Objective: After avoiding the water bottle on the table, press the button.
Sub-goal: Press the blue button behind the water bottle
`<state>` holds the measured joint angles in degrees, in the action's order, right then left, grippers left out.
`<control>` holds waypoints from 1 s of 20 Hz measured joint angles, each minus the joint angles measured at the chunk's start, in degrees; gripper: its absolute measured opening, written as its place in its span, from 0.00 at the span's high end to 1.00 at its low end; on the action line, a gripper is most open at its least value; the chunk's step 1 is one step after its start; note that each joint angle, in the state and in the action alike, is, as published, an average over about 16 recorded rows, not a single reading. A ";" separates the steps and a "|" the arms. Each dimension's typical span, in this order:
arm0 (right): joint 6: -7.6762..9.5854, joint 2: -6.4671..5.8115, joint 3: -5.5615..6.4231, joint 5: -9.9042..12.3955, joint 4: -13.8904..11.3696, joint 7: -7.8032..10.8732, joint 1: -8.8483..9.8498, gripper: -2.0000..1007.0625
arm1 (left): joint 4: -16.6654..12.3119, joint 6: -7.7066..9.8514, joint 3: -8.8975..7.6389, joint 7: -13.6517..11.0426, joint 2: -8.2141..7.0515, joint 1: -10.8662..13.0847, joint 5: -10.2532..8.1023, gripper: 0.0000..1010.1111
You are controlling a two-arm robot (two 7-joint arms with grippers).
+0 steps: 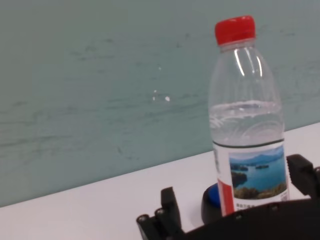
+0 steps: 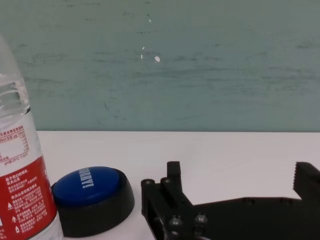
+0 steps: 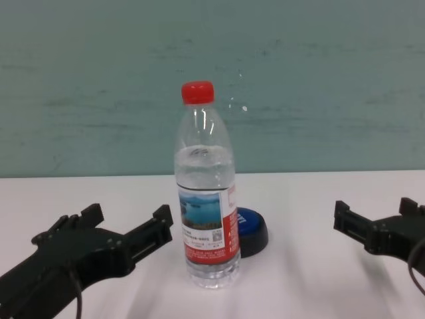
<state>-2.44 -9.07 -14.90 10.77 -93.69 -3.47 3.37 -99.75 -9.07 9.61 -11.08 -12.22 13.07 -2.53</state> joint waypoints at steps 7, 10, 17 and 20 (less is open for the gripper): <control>0.00 0.00 0.00 0.00 0.00 0.00 0.00 0.00 | 0.32 0.09 0.10 0.08 0.26 -0.26 0.16 0.00; 0.00 0.00 0.00 0.00 0.00 0.00 0.00 0.00 | 0.37 0.08 0.04 0.07 0.31 -0.31 0.10 0.00; 0.00 0.00 0.00 0.00 0.00 0.00 0.00 0.00 | 0.27 0.04 -0.37 -0.04 0.28 -0.33 -0.34 0.00; 0.00 0.00 0.00 0.00 0.00 0.00 0.00 0.00 | 0.16 0.09 -0.64 -0.11 0.19 -0.30 -0.61 0.00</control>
<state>-2.44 -9.07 -14.90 10.77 -93.69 -3.47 3.37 -99.59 -8.99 8.97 -11.19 -12.03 12.76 -3.14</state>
